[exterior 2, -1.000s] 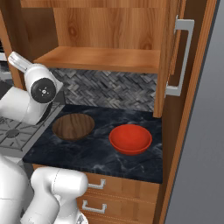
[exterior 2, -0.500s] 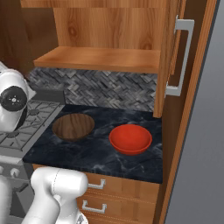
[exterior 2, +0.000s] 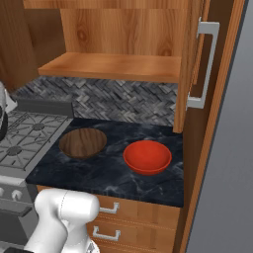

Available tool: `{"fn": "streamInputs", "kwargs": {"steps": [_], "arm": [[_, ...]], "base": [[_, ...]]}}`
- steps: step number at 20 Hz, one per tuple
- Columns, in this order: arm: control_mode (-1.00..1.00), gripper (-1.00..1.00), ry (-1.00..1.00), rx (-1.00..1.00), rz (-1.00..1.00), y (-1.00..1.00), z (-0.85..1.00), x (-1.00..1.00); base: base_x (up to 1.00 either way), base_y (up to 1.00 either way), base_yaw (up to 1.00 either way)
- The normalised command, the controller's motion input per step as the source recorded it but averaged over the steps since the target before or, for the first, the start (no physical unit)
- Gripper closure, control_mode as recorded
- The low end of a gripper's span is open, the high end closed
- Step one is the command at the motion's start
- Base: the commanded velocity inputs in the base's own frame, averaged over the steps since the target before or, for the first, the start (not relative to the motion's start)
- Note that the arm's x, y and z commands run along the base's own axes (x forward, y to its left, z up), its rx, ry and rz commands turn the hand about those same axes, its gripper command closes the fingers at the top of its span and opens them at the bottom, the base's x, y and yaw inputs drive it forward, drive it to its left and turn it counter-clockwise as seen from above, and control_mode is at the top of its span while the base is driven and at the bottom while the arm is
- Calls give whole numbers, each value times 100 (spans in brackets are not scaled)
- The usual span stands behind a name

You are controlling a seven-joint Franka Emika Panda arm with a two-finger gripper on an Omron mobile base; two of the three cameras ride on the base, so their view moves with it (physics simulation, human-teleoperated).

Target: Open the cabinet. Pick the bowls from the counter and place them in the cabinet. Then close the cabinet.

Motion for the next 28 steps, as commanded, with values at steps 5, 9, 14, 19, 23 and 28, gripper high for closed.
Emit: {"fn": "streamInputs", "kwargs": {"steps": [5, 9, 14, 19, 23, 28], "arm": [[-100, -100, 3, 9, 15, -71, 12, 0], [-100, -100, -9, 3, 3, -80, 41, -12], [-100, -100, -1, -10, 0, -17, 29, -47], [-100, -100, 2, -14, -11, -28, 12, -61], [-100, -100, 8, -7, -22, -54, 5, -52], [-100, -100, 3, -18, -33, -38, 0, -46]], "base": [[0, 0, 0], [0, 0, 0], [0, 0, 0], [0, 0, 0], [0, 0, 0], [0, 0, 0]]}}
